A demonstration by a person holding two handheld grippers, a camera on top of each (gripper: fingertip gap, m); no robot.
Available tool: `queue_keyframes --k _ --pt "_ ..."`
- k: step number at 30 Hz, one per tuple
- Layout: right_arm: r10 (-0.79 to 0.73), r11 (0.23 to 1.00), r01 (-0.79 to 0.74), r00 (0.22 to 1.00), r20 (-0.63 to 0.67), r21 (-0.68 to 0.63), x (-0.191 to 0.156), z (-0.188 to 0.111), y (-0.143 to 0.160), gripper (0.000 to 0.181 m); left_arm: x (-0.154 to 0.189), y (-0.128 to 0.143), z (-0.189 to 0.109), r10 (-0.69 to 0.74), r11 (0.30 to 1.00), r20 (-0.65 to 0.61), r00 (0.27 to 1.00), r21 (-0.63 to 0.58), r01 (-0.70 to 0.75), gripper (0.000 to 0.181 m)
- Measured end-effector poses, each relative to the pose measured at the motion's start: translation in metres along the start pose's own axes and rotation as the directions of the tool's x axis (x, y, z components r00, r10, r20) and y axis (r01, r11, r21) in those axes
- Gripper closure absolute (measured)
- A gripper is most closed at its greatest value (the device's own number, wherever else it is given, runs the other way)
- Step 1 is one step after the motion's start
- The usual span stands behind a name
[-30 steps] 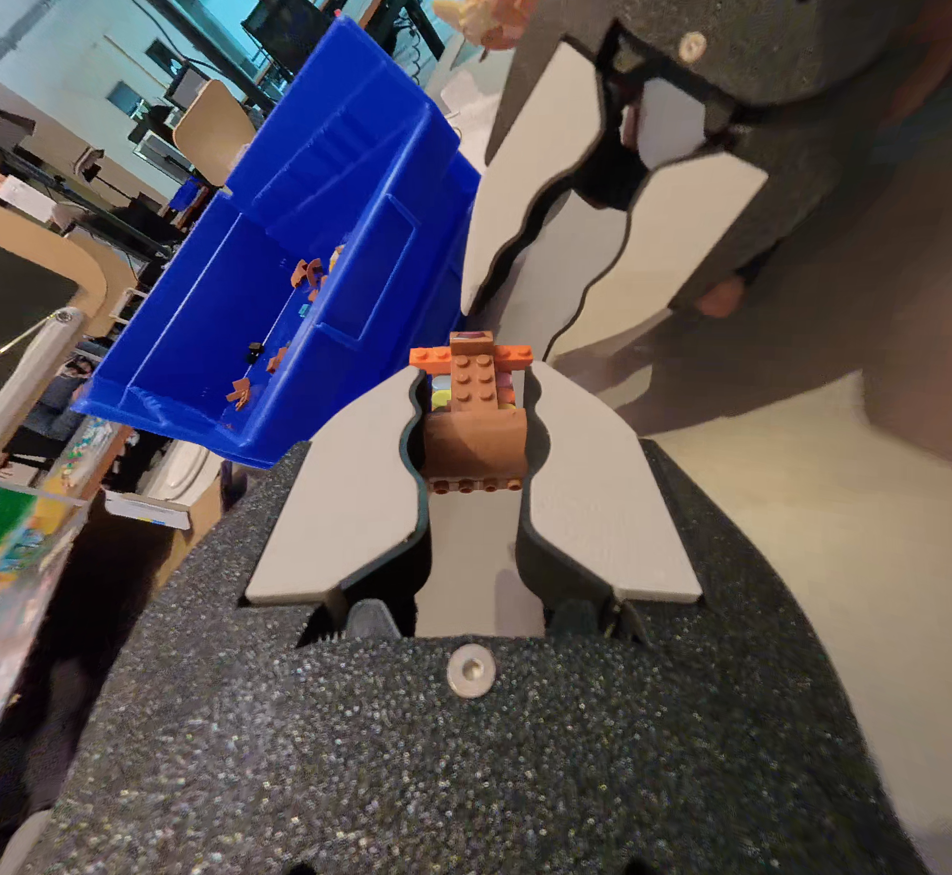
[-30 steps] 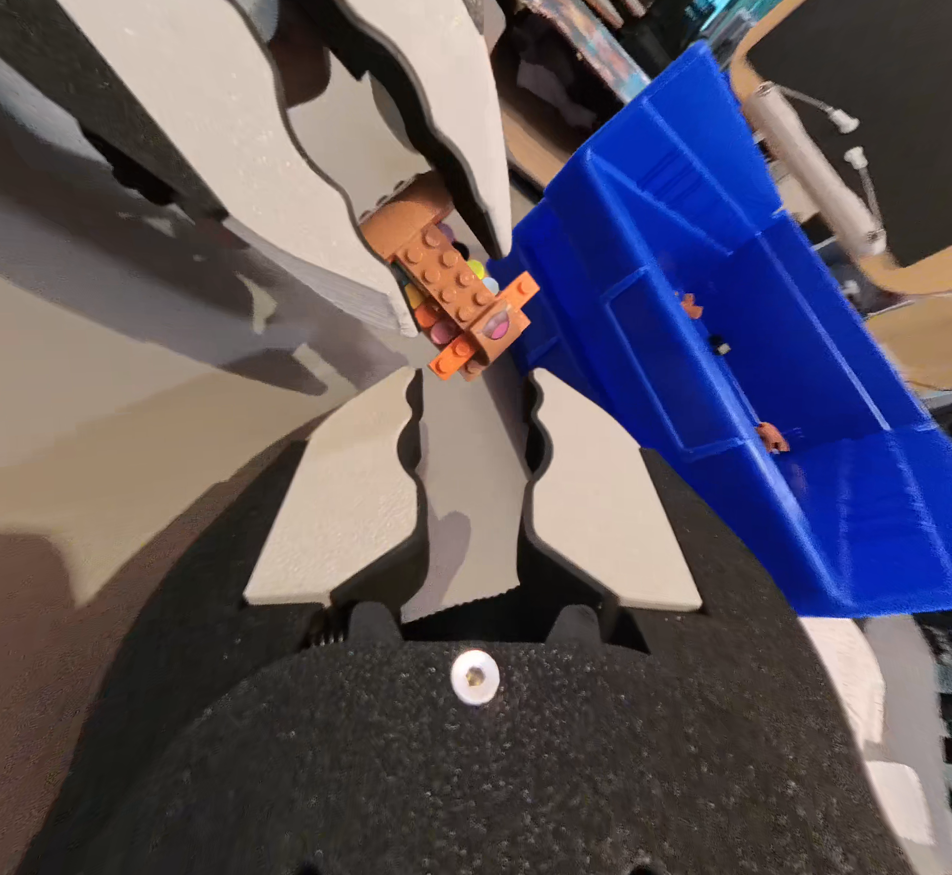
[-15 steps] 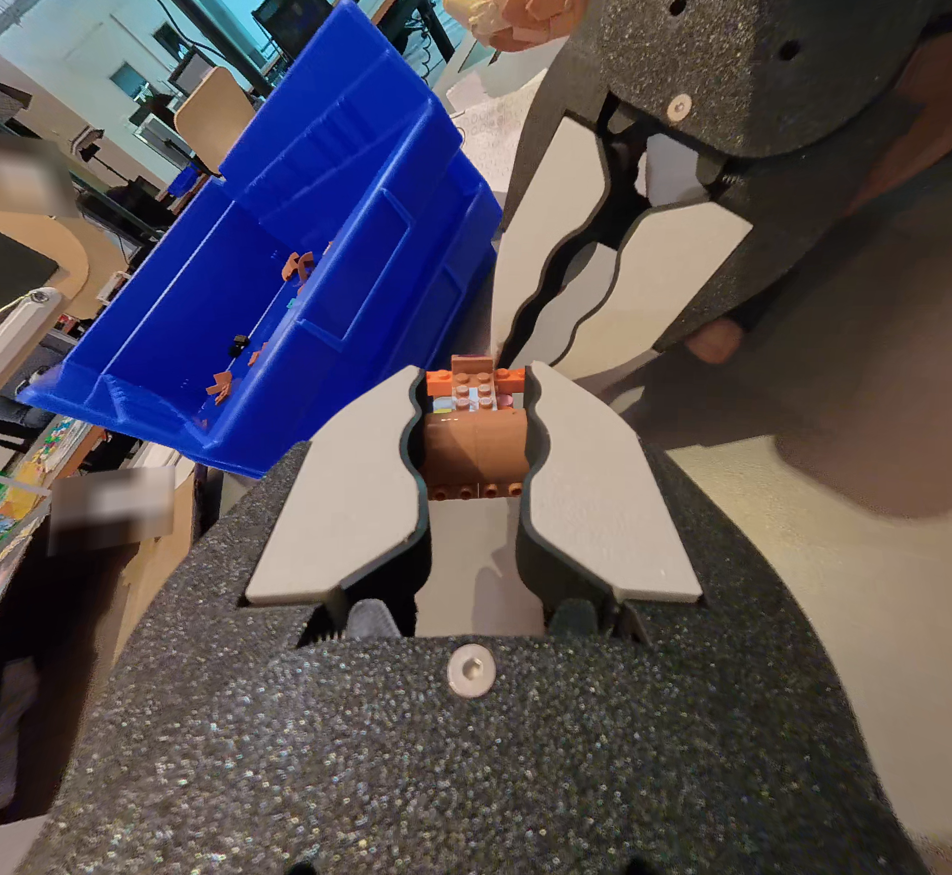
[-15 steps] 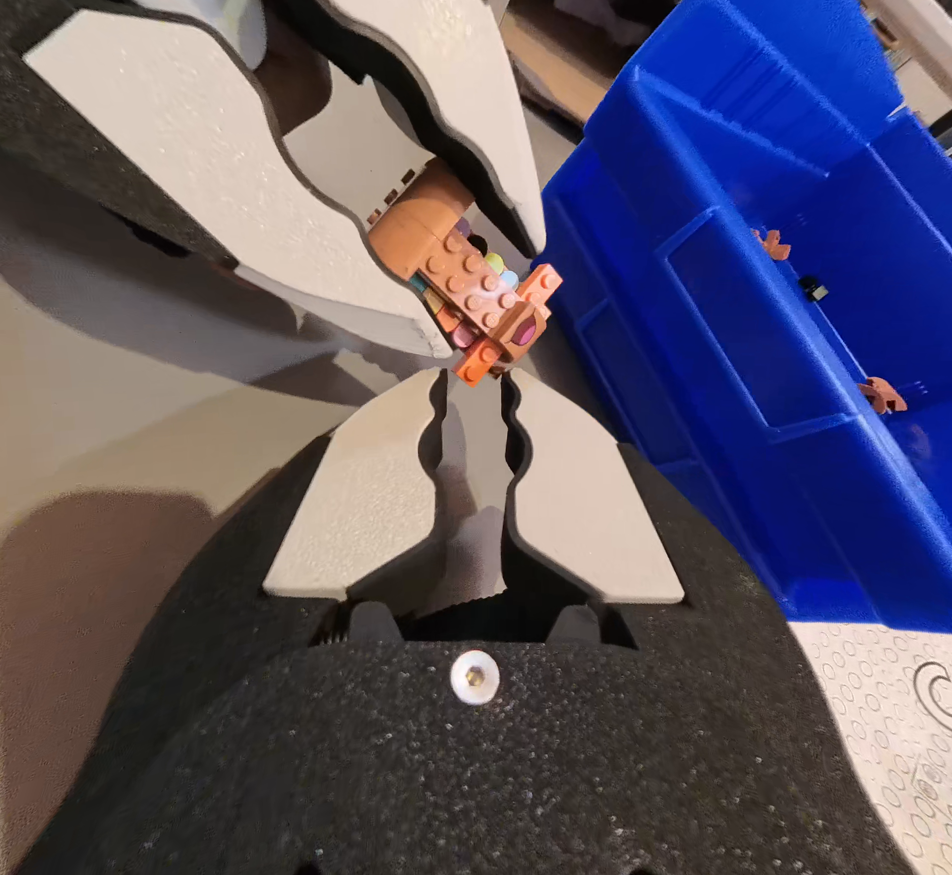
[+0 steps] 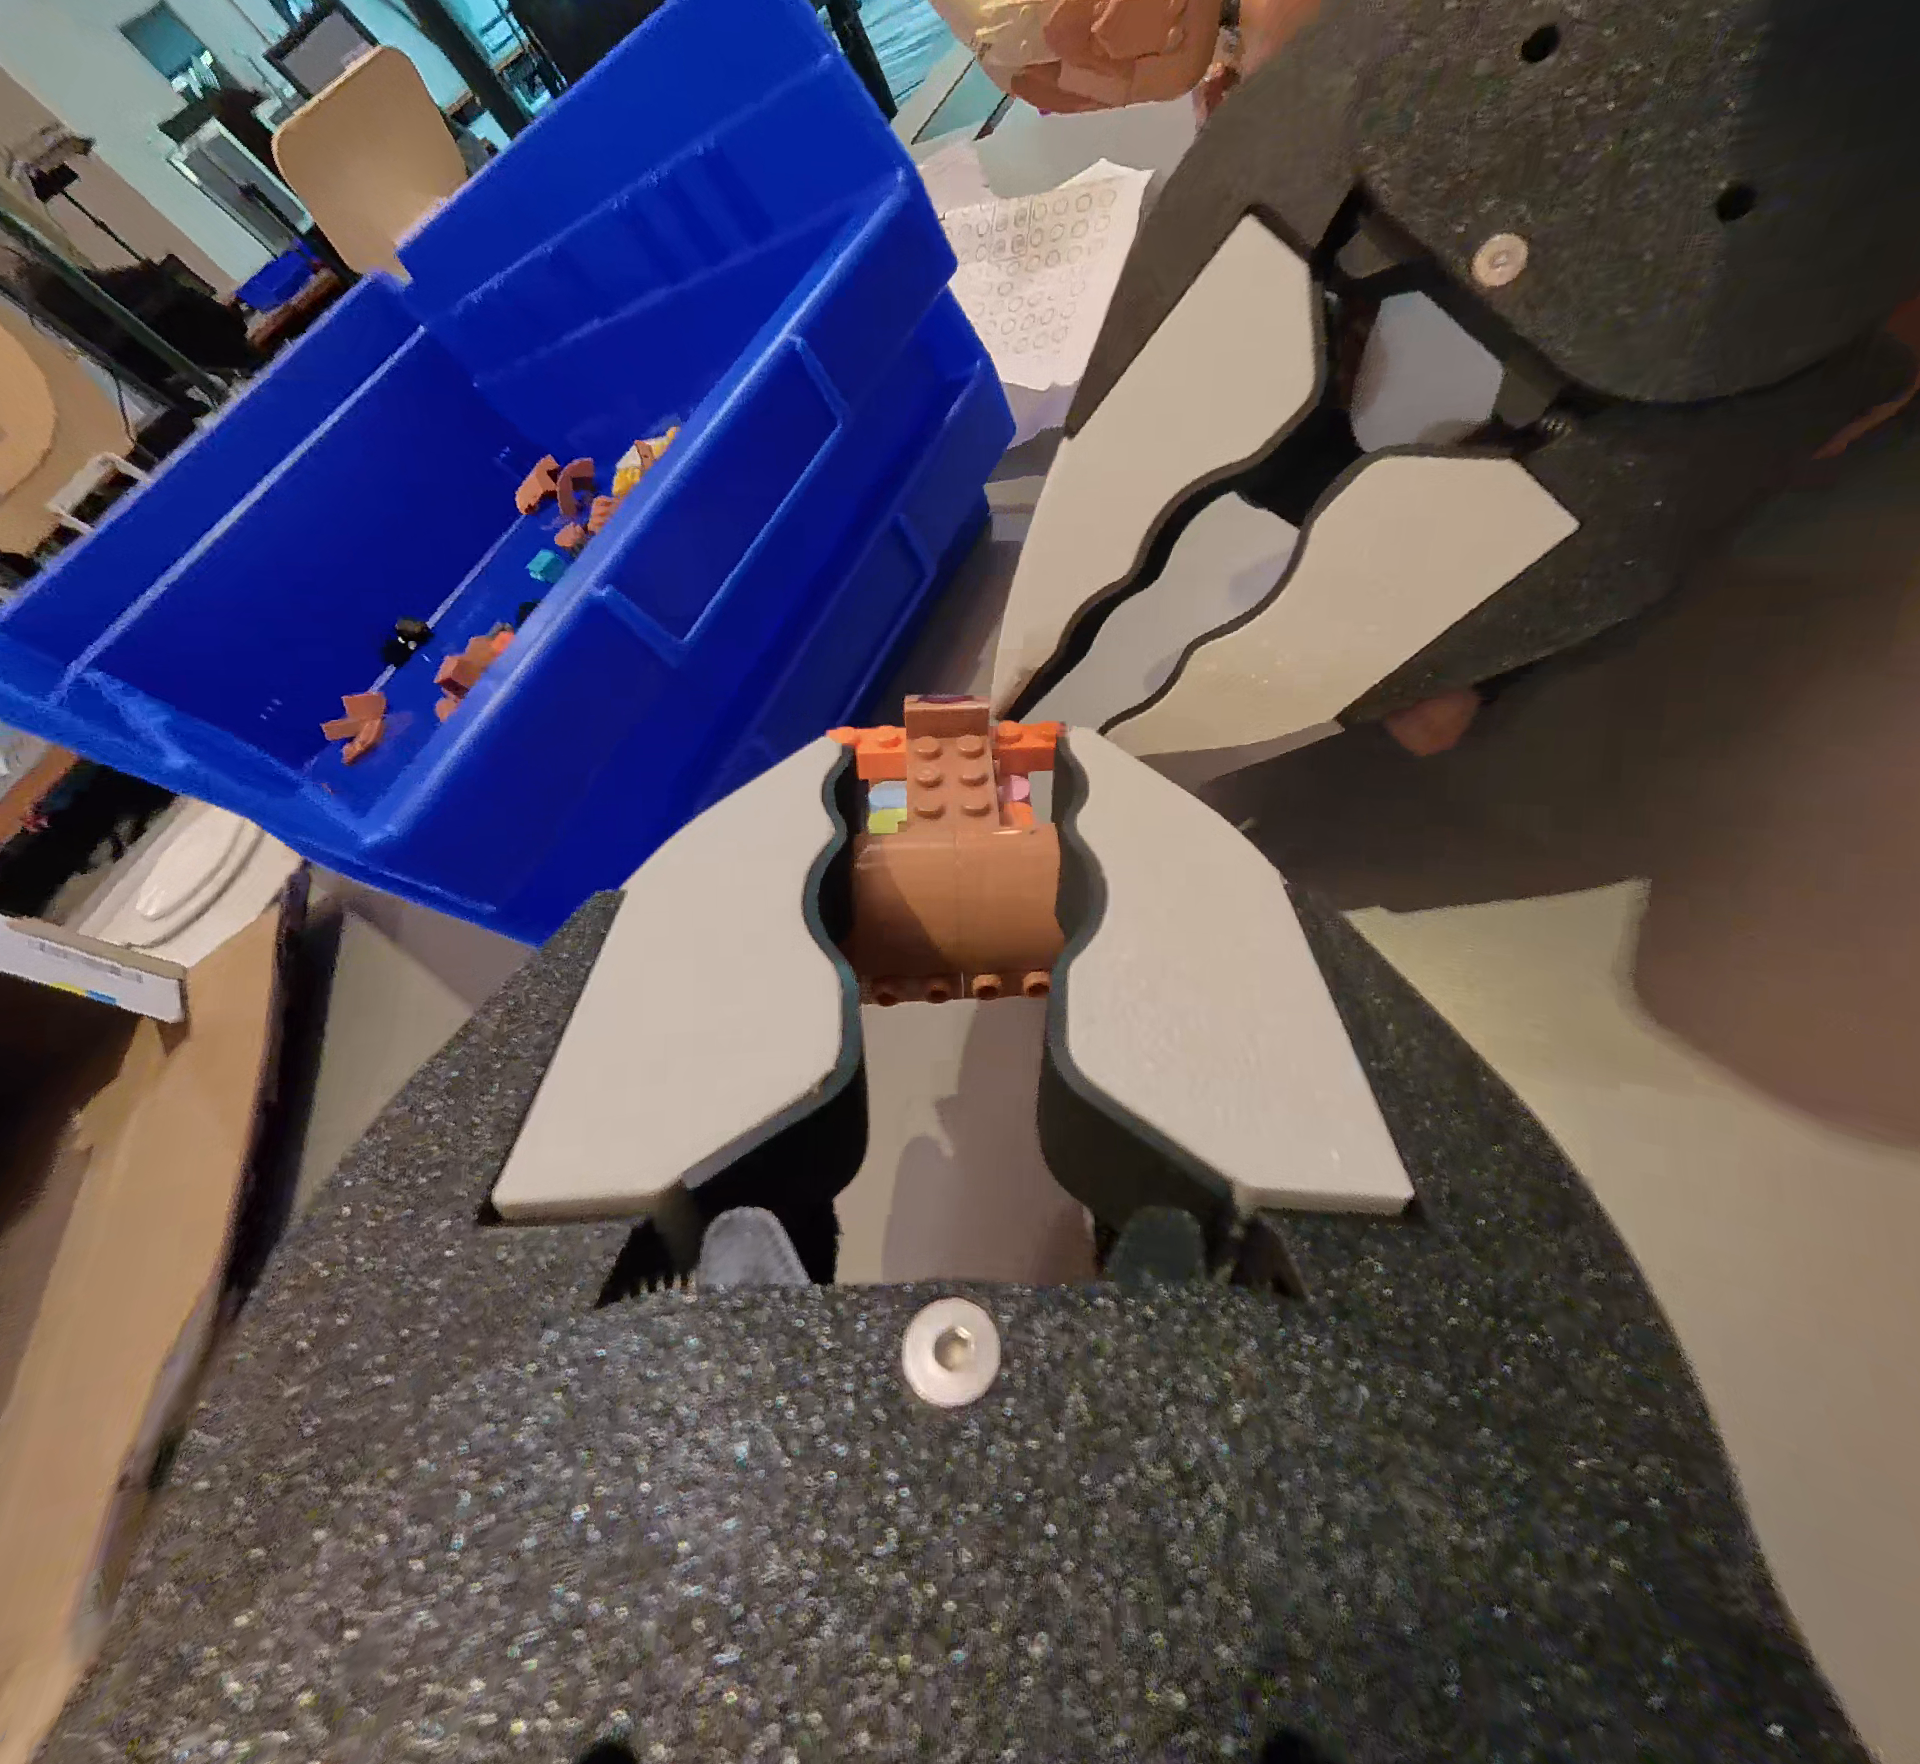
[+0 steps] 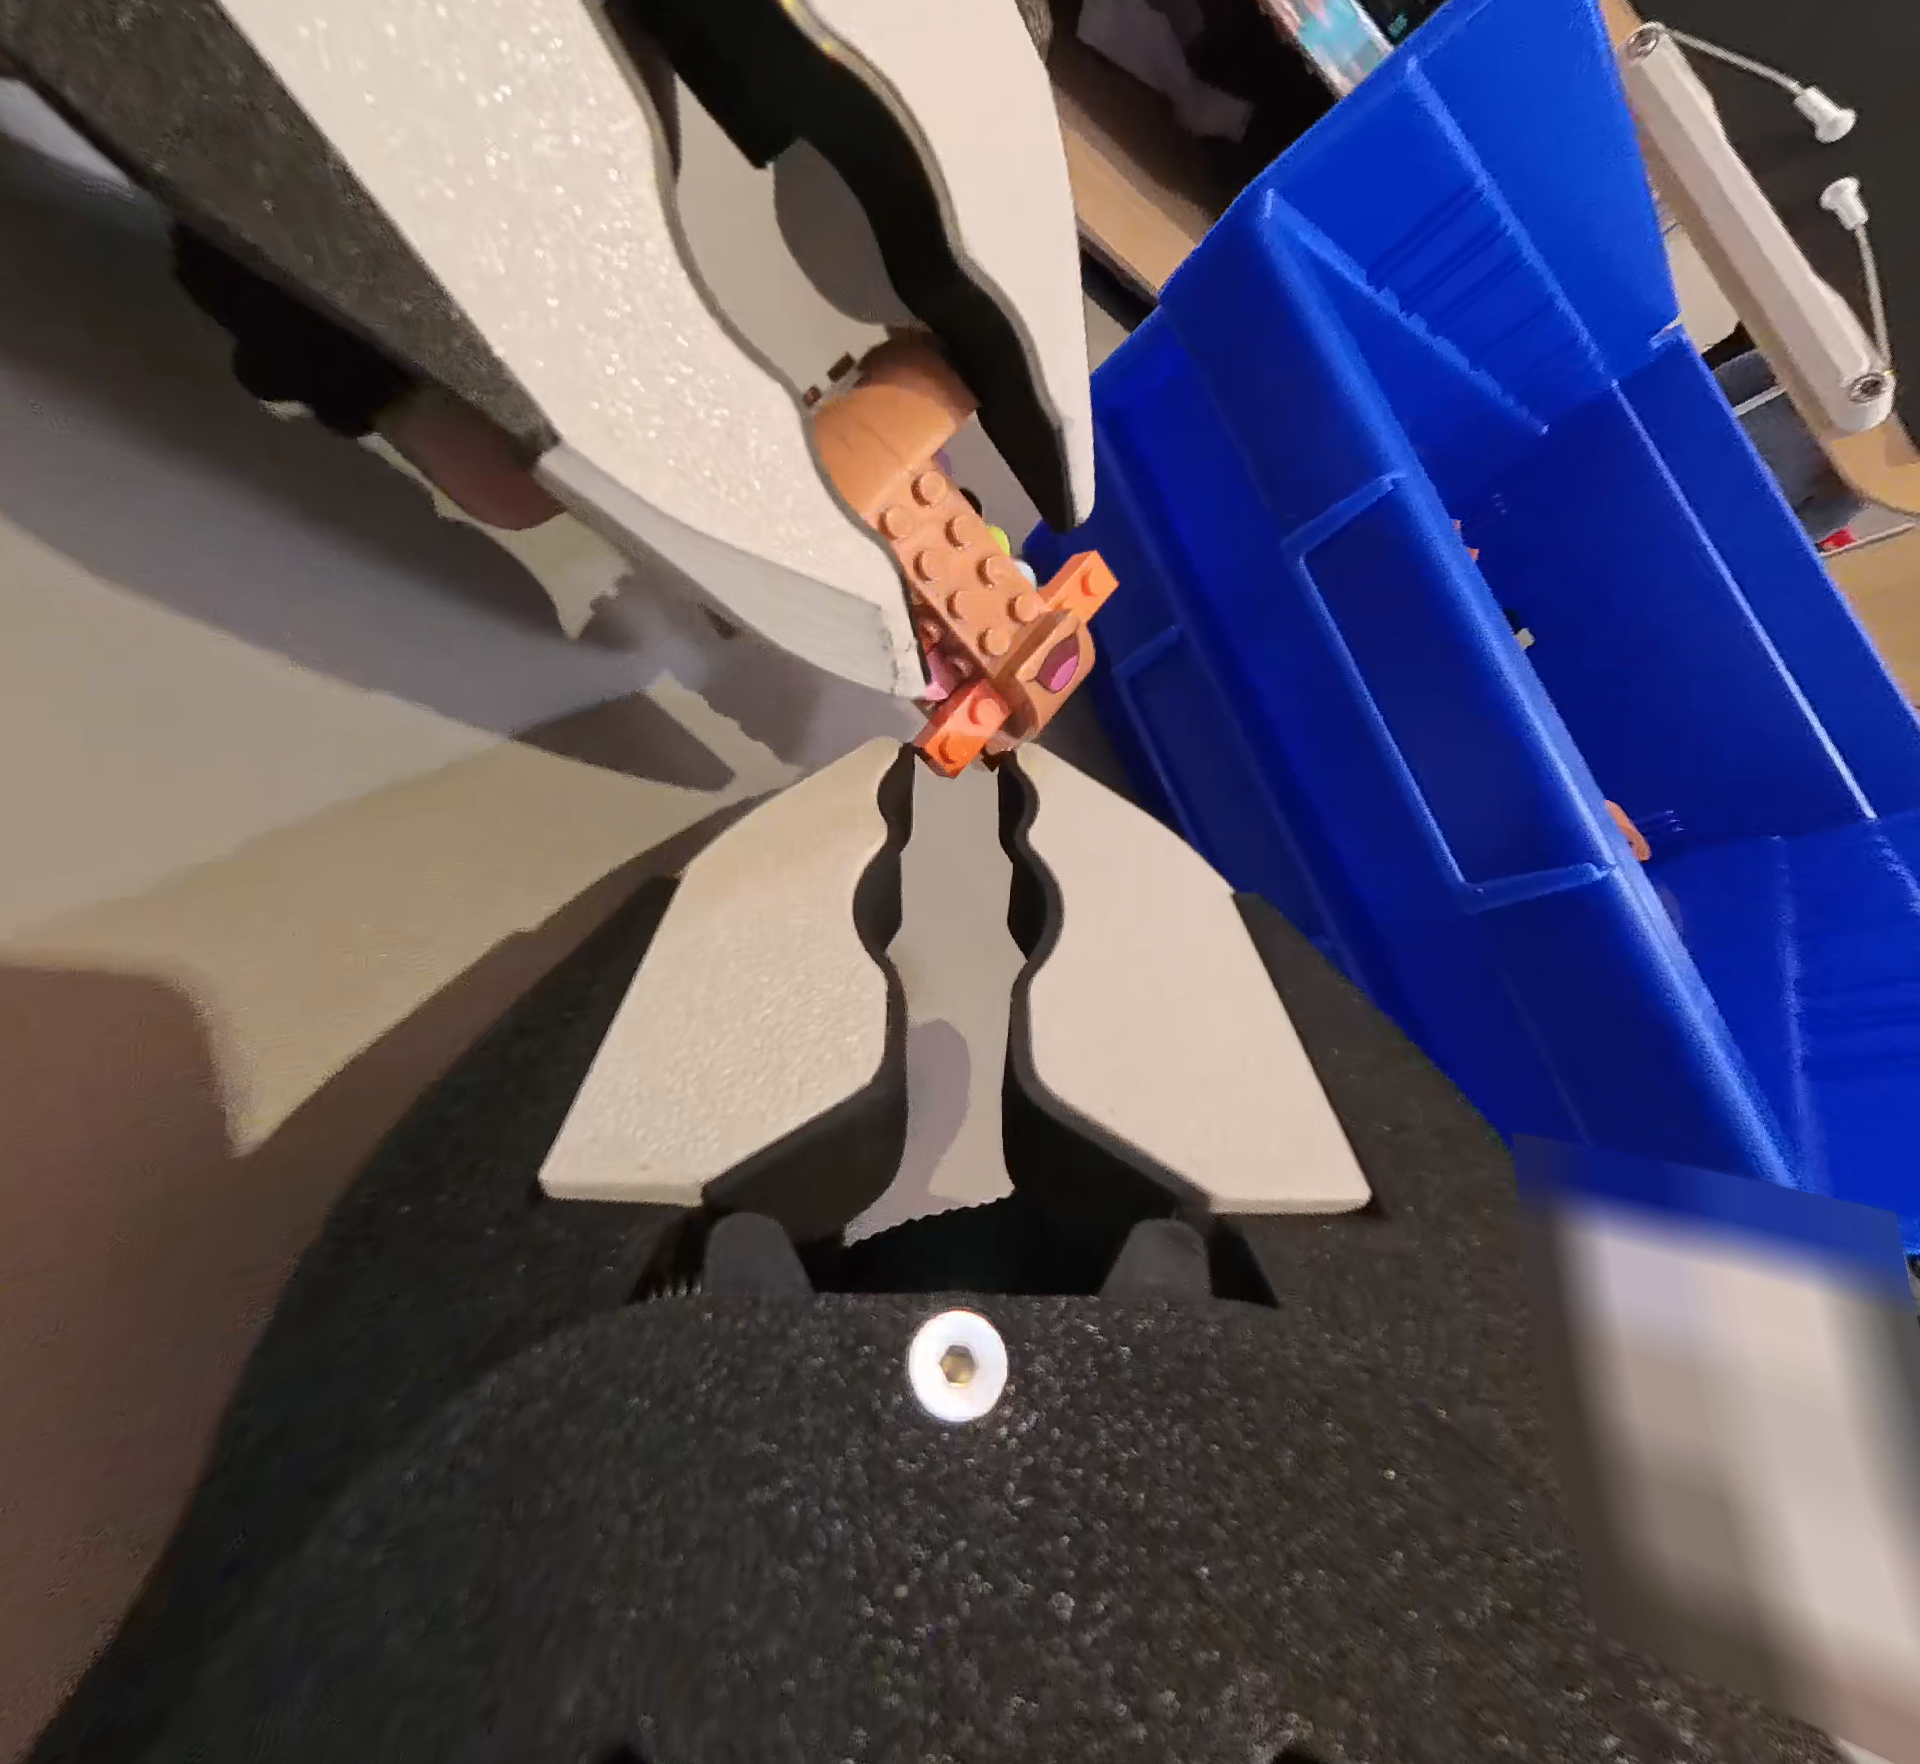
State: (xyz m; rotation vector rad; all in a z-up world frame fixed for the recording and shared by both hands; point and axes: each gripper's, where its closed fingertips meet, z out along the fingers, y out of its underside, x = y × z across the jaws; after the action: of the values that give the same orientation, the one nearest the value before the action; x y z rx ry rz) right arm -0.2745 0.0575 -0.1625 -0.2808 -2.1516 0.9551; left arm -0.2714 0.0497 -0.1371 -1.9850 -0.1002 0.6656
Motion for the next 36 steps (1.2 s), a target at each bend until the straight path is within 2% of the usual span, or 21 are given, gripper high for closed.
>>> queue_keyframes --k 6,9,16,26,30,36 --pt "-0.18 0.983 0.182 0.98 -0.084 0.013 0.0 -0.002 -0.005 0.171 -0.007 0.012 0.002 -0.211 0.977 -0.038 0.977 -0.039 0.21 0.146" --pt "-0.261 0.965 0.26 0.96 -0.104 -0.021 -0.003 0.001 -0.003 0.168 -0.005 0.015 0.004 -0.281 0.959 -0.075 0.957 -0.053 0.278 0.146" --pt "-0.3 0.954 0.297 0.949 -0.1 -0.048 -0.007 0.006 0.001 0.162 -0.003 0.017 0.006 -0.386 0.922 -0.114 0.915 -0.066 0.38 0.146" --pt "-0.404 0.915 0.395 0.887 -0.224 -0.084 0.004 0.0 -0.006 0.171 -0.004 0.01 0.003 -0.474 0.878 -0.186 0.861 -0.032 0.477 0.144" --pt "-0.427 0.903 0.421 0.859 -0.284 -0.085 0.012 -0.007 -0.012 0.171 -0.01 0.0 -0.003 -0.545 0.826 -0.243 0.803 0.009 0.564 0.133" --pt "-0.532 0.842 0.522 0.759 -0.375 -0.137 0.018 -0.013 -0.019 0.171 -0.019 -0.003 -0.01 -0.697 0.672 -0.345 0.629 -0.008 0.741 0.117"
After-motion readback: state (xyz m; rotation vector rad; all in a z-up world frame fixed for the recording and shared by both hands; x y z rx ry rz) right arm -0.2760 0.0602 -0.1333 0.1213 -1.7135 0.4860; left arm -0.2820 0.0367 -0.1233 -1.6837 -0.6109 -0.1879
